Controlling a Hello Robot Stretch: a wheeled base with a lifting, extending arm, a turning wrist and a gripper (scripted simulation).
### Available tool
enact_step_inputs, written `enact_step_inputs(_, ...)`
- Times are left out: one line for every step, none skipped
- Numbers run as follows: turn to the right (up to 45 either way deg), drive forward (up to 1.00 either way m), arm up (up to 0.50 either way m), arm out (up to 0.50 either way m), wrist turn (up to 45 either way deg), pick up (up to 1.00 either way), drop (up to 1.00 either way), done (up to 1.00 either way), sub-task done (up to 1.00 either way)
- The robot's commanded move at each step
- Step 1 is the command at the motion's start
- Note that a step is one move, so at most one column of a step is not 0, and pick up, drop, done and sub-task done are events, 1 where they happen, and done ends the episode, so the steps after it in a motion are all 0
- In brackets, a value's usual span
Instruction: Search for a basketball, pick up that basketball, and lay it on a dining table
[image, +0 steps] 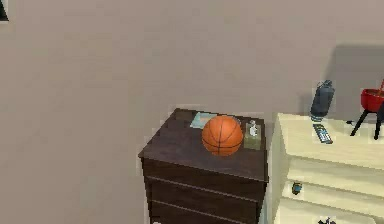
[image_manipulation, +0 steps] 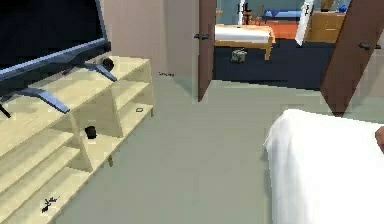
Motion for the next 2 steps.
enact_step_inputs(15.0,0.0,0.0,0.0,0.0,0.0,0.0,0.0,0.0)
enact_step_inputs(0.0,0.15,0.0,0.0,0.0,0.0,0.0,0.0,0.0)
